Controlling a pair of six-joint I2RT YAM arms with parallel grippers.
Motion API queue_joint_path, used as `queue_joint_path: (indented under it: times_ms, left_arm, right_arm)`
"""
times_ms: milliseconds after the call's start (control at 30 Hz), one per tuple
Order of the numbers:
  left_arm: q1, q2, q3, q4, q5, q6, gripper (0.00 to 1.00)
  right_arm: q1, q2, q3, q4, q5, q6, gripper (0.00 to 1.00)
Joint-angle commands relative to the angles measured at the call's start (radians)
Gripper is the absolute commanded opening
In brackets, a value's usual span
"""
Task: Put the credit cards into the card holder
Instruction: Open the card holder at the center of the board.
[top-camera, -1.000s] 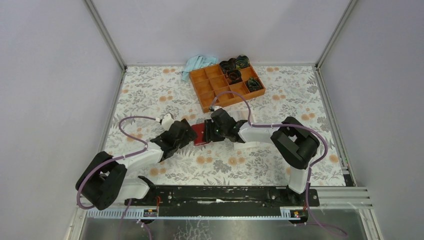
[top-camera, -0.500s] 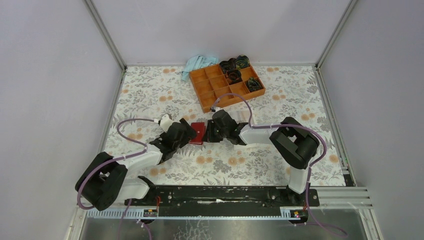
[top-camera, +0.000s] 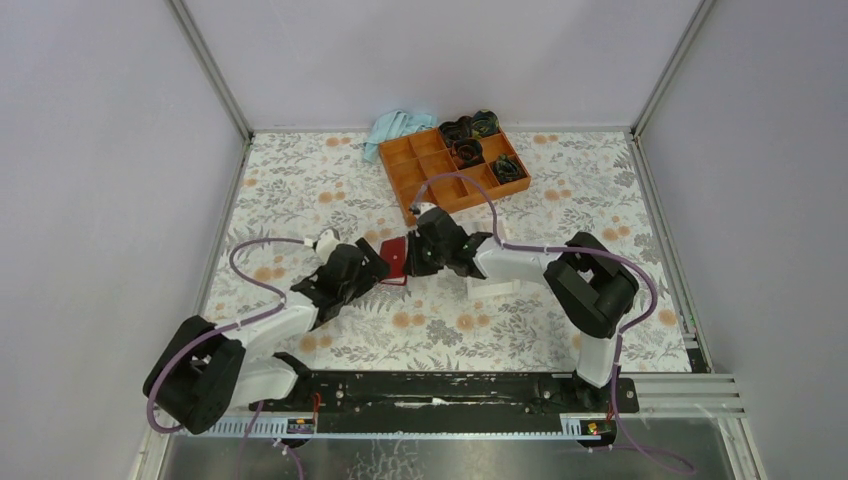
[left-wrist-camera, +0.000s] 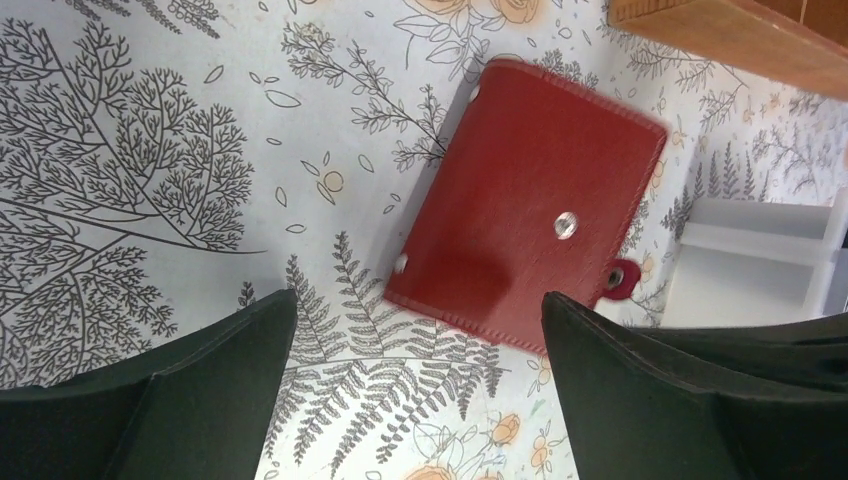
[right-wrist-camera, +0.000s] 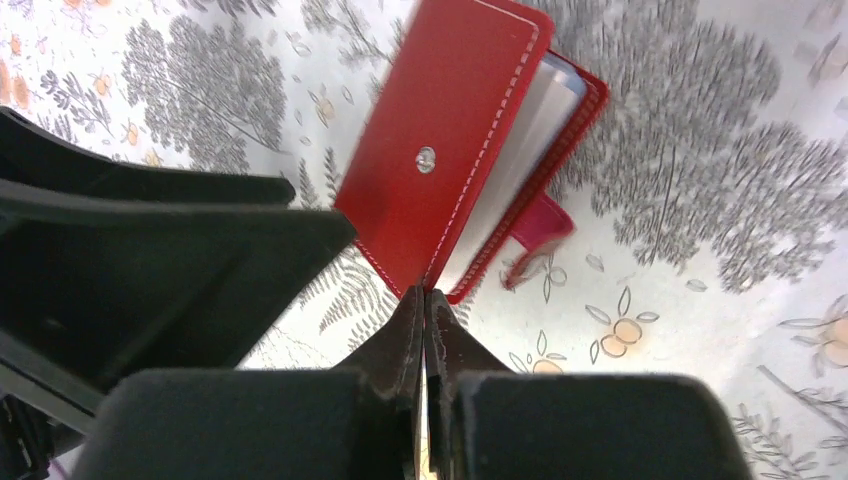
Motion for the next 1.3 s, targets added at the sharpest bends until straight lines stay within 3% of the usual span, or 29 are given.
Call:
queue_joint_path:
  times_ms: [0, 300, 633, 833, 1067, 1167, 1267]
  left_arm:
    - [0.010, -0.033, 0.097, -0.167, 0.024, 0.088, 1.00]
    - [0.051, -0.065, 0.167, -0.204, 0.048, 0.095, 1.00]
    - [0.084, -0.112, 0.131, -0.201, 0.118, 0.095, 1.00]
    - [0.064, -0.198, -0.022, -0.042, 0.216, 0.099, 1.00]
    - [-0.050, -0.259, -0.099, 0.019, 0.062, 0.186, 0.97]
    - [-0.149, -0.246, -0.102, 0.062, -0.087, 0.224, 0.94]
    - [-0.258, -0.189, -0.088, 0.102, -0.326, 0.257, 0.92]
  right_arm:
    - [-0.003, -0.056, 0.186, -0.228, 0.075, -0.207, 0.00]
    - [0.020, -0.025, 0.432, -0.588, 0.204, -0.434, 0.00]
    - [0.066, 0.025, 0.538, -0.658, 0.249, -0.440, 0.00]
    - [0.069, 0.113, 0.659, -0.713, 0.223, -0.414, 0.00]
    - [0.070, 0.190, 0.767, -0.774, 0.208, -0.392, 0.00]
    - [0.070, 0.218, 0.818, -0.807, 0.199, -0.386, 0.00]
    - [0.069, 0.244, 0.868, -0.841, 0.188, -0.382, 0.00]
